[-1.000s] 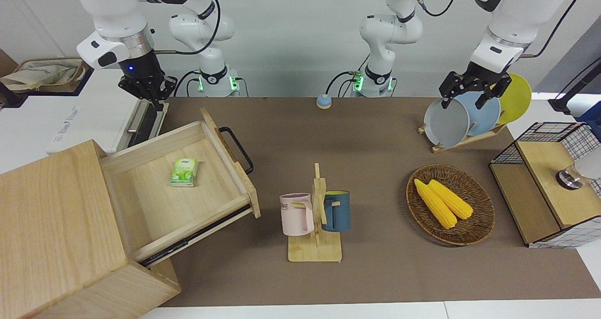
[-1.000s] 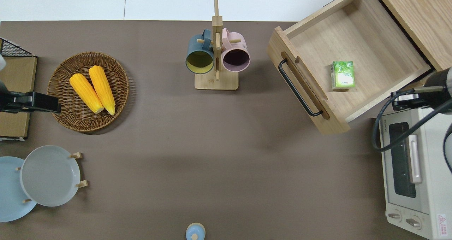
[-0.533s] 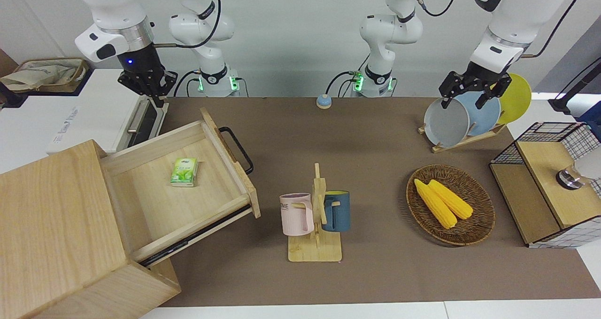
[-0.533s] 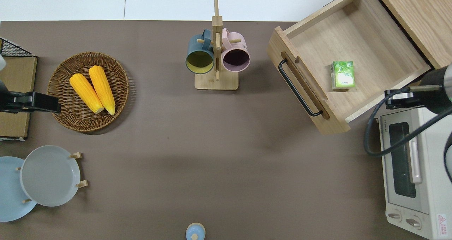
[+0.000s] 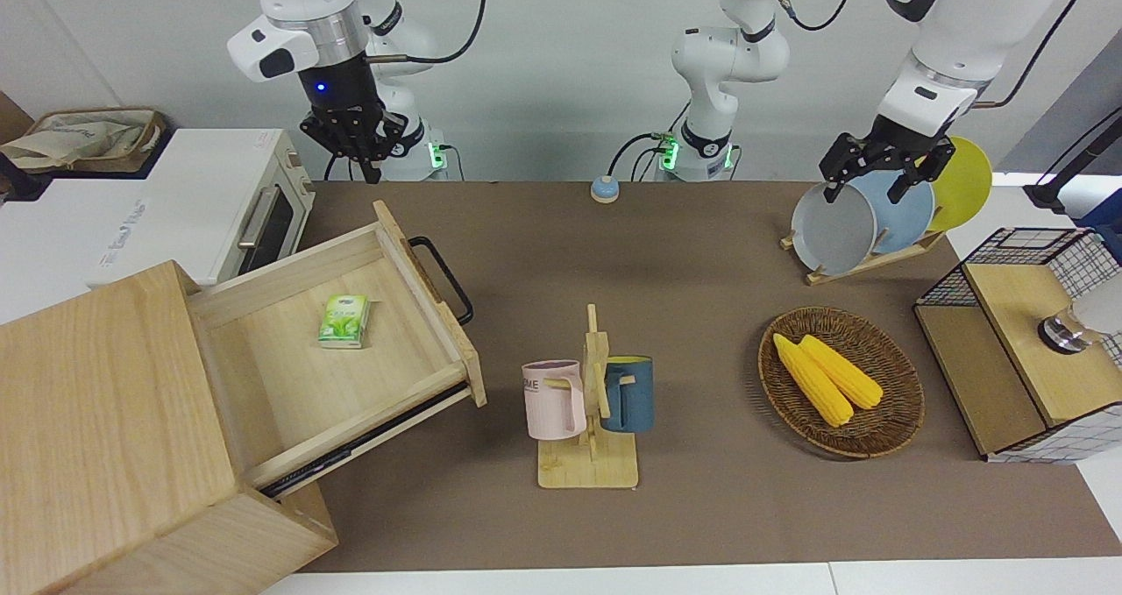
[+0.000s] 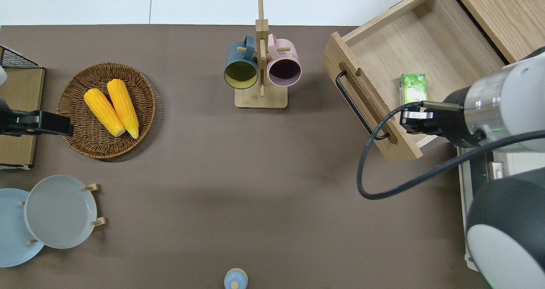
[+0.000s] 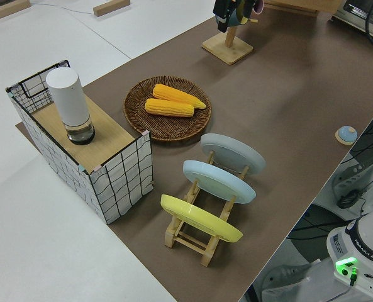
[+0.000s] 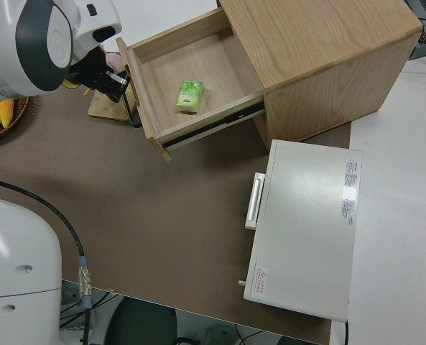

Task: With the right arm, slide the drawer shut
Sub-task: 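Move the right gripper over the drawer toward its front edge, then push the drawer front with the right gripper away from the robot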

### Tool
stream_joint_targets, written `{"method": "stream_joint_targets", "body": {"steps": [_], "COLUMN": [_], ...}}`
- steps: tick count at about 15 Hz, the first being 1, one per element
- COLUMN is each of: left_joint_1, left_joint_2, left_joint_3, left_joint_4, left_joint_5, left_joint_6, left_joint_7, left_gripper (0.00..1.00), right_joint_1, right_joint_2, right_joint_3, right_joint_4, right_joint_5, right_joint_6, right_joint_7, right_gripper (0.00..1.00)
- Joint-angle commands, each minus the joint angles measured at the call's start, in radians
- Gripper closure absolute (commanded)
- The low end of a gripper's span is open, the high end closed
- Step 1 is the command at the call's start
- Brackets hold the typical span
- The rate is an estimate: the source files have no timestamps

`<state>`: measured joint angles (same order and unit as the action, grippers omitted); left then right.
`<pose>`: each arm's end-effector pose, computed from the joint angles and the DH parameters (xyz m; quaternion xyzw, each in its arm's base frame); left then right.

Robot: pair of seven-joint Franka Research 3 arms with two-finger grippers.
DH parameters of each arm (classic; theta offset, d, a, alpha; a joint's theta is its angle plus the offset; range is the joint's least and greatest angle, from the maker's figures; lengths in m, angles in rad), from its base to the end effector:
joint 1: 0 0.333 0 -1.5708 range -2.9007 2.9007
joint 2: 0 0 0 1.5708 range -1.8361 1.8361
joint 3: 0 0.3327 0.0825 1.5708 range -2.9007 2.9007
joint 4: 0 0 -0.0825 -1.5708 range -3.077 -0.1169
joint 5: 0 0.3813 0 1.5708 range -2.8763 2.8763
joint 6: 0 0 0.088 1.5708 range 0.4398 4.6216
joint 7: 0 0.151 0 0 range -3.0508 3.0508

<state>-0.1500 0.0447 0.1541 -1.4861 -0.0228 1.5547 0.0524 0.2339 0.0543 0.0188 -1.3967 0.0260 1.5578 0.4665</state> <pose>0.5664 -0.0031 0.6108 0.9996 -0.0246 0.0124 0.0076 0.5536 0.1467 0.6475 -0.9929 0.1057 -0.0452 0.0314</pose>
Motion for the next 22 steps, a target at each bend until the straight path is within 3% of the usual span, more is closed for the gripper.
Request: {"method": "stream_joint_targets", "body": {"steps": [1, 10, 22], "left_joint_1": [-0.017, -0.017, -0.017], "left_joint_2": [0.012, 0.012, 0.012], "left_joint_3": [0.016, 0.016, 0.016], "left_joint_4": [0.020, 0.020, 0.020], "left_joint_5": [0.014, 0.015, 0.014], "left_joint_6": [0.001, 0.001, 0.001], "left_joint_7": [0.006, 0.006, 0.006], "left_gripper": [0.00, 0.00, 0.00], "right_joint_1": [0.063, 0.157, 0.160], "right_joint_2": [0.036, 0.140, 0.286], "right_joint_3": [-0.005, -0.007, -0.017], "right_joint_4": [0.007, 0.007, 0.007], "right_joint_5": [0.029, 0.015, 0.006], "right_joint_6": [0.070, 0.171, 0.226], "right_joint_7": [0.125, 0.394, 0.730], "right_gripper": [1.000, 1.000, 1.000]}}
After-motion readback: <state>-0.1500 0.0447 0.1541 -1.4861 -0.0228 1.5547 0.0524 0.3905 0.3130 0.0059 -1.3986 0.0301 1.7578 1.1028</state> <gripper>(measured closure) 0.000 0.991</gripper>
